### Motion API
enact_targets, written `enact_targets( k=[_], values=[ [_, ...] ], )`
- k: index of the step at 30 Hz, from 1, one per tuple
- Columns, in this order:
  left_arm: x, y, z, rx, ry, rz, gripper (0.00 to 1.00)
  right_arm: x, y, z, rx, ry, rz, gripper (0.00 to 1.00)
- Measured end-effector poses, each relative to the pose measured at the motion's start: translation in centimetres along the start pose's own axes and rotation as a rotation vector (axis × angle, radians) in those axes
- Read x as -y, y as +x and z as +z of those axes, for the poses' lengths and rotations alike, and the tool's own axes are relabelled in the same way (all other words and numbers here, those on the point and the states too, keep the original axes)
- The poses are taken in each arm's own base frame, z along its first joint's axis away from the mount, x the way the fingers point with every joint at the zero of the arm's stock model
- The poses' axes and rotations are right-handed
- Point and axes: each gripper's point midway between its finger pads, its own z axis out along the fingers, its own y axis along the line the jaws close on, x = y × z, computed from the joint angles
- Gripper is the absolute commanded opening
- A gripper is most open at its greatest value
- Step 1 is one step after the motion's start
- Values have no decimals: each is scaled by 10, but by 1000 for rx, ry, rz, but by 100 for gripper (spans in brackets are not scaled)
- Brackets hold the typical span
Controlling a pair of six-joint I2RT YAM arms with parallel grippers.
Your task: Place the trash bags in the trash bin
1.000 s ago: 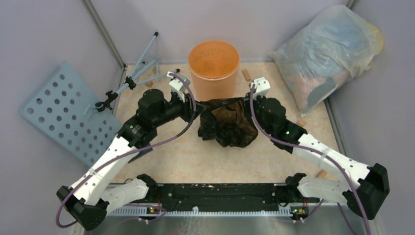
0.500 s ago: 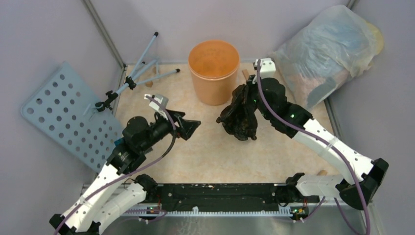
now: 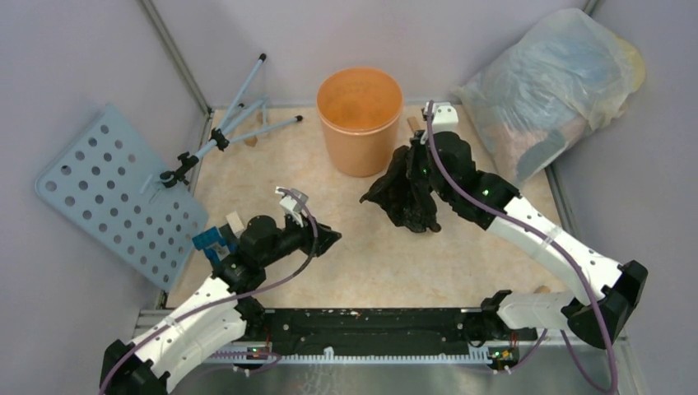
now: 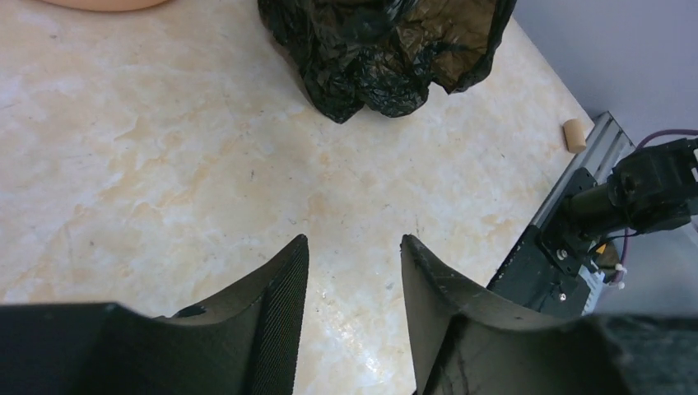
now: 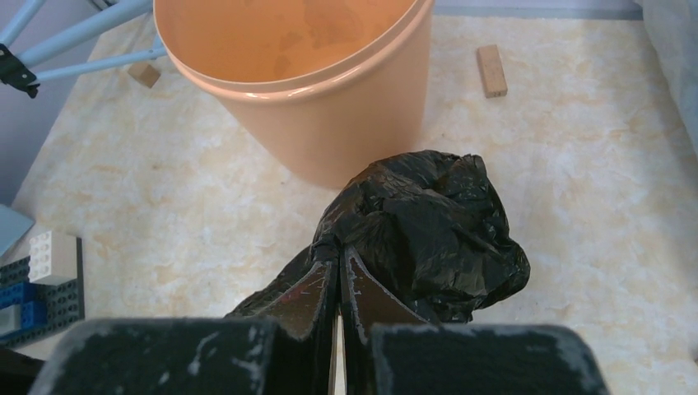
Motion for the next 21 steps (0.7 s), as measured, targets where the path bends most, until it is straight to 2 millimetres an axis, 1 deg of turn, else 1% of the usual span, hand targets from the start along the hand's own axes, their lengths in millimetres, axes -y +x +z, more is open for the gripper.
enact_targets(
  k=[1, 2, 3, 4, 5, 6, 7, 10, 12, 18, 19, 21],
  values=[
    [-2, 5, 3, -5, 7, 10, 54, 0, -1, -1, 3, -2, 4, 0],
    [-3, 9, 6, -8, 17, 21, 61, 0, -3, -3, 7, -4, 7, 0],
    [-4, 12, 8, -9, 27, 28, 71, 0, -5, -5, 14, -7, 11, 0],
    [-4, 14, 11, -8, 41, 37, 79, 0, -8, -7, 21, -11, 15, 0],
    [-4, 17, 13, -4, 56, 43, 85, 1, -10, -10, 29, -15, 19, 0],
    [-3, 18, 15, 6, 73, 46, 88, 1, -13, -13, 38, -18, 24, 0],
    [-3, 20, 16, 10, 82, 52, 88, 1, -16, -16, 45, -21, 28, 0],
    [-3, 20, 20, 40, 100, 51, 86, 0, -26, -22, 65, -33, 46, 0],
    [-2, 16, 22, 65, 112, 58, 83, -3, -36, -26, 85, -46, 66, 0],
    [8, 0, 26, 143, 164, 85, 54, -16, -69, -42, 139, -112, 118, 0],
    [10, -2, 27, 152, 177, 92, 51, -18, -75, -45, 149, -123, 129, 0],
    [13, -5, 29, 162, 197, 97, 50, -22, -85, -51, 168, -145, 142, 0]
  ],
)
